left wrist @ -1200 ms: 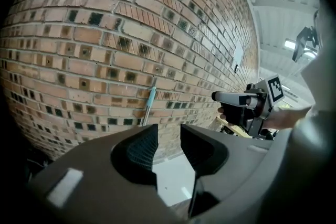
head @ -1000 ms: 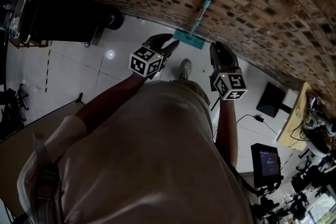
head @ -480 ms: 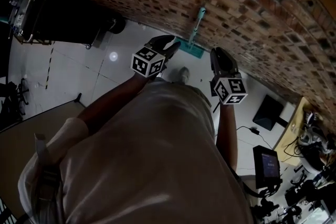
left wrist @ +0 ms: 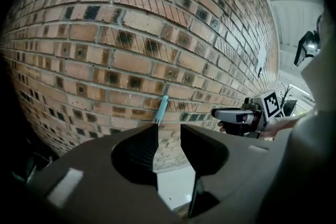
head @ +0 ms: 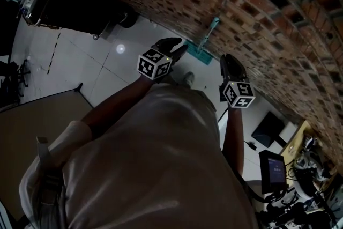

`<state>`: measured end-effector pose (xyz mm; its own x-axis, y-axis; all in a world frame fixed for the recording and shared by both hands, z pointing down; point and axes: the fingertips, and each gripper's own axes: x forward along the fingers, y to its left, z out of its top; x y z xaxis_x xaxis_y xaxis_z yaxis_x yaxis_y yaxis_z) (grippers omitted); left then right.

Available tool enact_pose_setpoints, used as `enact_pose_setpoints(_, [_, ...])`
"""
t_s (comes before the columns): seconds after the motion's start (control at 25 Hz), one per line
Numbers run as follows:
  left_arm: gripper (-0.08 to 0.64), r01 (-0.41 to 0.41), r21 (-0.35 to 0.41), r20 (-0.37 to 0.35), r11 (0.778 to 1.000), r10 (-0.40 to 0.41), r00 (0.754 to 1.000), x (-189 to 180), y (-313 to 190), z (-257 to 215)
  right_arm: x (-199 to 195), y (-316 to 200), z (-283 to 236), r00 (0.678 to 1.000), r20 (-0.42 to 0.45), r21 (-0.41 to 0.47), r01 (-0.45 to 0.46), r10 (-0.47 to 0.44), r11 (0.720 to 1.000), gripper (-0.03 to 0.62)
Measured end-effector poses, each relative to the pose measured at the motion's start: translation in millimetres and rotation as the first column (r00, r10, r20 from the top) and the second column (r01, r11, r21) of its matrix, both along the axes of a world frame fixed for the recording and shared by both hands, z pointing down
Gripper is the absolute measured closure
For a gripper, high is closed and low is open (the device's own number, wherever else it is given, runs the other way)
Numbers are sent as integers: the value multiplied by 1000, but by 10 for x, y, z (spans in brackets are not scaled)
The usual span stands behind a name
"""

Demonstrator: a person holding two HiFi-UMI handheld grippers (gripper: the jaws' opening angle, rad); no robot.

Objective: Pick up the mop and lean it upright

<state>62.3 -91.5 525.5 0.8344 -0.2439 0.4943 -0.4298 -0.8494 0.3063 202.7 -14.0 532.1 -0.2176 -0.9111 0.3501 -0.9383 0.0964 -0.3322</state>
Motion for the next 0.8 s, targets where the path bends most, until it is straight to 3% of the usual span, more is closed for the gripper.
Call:
enact_pose_setpoints(0.44, [416,-76,68,30,995,74,997,157,-354,-5,-9,-349,407,998,-38,-90,42,-46,995,515])
enact_pose_setpoints(0.8, [410,-152,33,73,988,149,986,205,-429,119,-36,-631,938,995,-62,-184,68,-81,981,508])
